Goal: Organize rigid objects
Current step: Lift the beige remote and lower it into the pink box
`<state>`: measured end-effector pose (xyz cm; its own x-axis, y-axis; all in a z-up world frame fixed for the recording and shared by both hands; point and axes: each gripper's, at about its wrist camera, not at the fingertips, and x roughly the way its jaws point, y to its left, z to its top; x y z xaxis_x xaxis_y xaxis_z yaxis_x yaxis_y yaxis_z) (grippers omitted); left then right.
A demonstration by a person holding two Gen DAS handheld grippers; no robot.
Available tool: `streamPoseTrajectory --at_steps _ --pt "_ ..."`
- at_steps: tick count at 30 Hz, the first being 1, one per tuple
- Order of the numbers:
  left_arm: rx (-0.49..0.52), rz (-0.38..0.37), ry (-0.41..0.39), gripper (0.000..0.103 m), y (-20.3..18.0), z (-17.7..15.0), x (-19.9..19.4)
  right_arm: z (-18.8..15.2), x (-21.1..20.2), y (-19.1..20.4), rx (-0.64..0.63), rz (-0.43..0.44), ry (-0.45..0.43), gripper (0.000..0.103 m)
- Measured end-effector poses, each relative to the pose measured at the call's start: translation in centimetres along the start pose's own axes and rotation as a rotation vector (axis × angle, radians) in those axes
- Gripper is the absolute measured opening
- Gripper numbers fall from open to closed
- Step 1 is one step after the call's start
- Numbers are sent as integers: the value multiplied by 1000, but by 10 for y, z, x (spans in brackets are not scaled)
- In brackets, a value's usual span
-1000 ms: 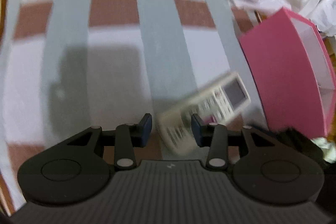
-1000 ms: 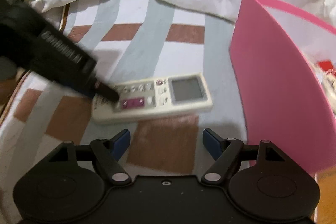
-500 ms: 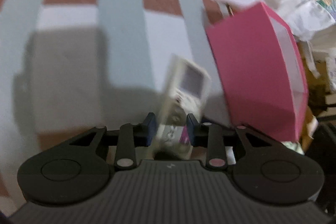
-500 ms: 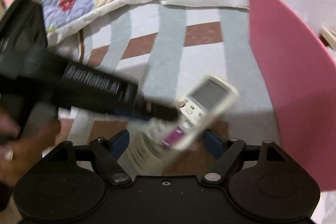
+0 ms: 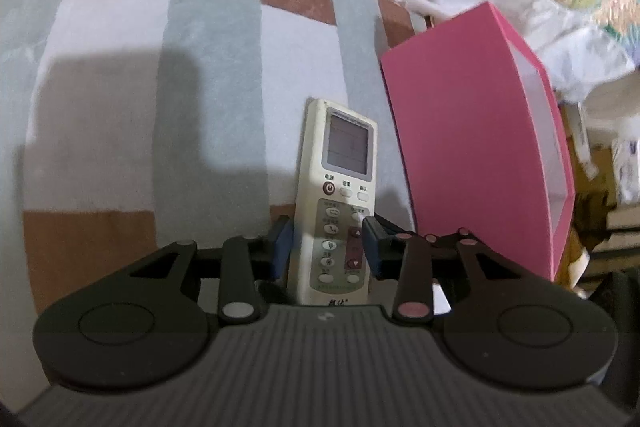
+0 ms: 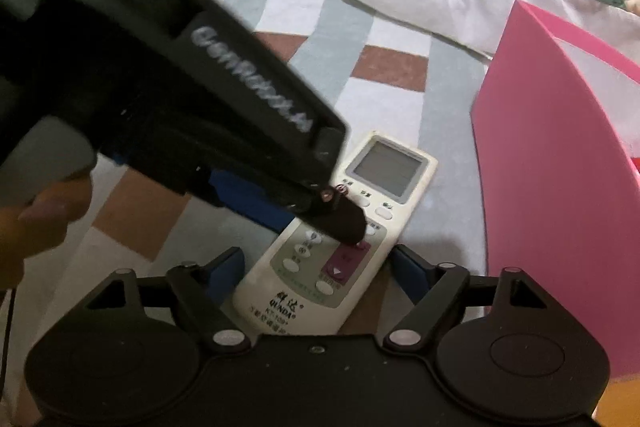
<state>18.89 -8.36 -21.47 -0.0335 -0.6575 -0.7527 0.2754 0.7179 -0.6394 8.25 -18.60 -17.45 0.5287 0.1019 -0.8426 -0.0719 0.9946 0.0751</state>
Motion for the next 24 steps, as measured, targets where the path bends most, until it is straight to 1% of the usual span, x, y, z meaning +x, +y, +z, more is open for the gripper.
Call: streamPoseTrajectory --at_steps 2,6,9,11,14,19,21,24 --pt "24 13 -7 32 -4 -5 -2 2 -2 -7 29 2 -6 70" --pt "86 66 -33 31 -21 -15 -8 -1 -9 -12 23 24 -8 69" --pt "184 115 -88 31 -45 -31 -24 -4 -25 -11 9 24 -58 68" --pt "224 131 -126 31 -58 -42 -38 -6 -39 -10 -7 27 -82 68" --pt "258 115 -190 31 -70 -55 -61 -6 -63 -6 -42 22 -132 68" --pt "258 51 -262 31 -83 -62 -95 -3 -97 -6 -88 17 -218 68" --pt "264 38 -286 31 -93 -63 -103 -3 -111 -4 -106 5 -258 68" --pt "323 36 -312 31 -117 -61 -114 0 -131 -14 -119 -14 -310 68"
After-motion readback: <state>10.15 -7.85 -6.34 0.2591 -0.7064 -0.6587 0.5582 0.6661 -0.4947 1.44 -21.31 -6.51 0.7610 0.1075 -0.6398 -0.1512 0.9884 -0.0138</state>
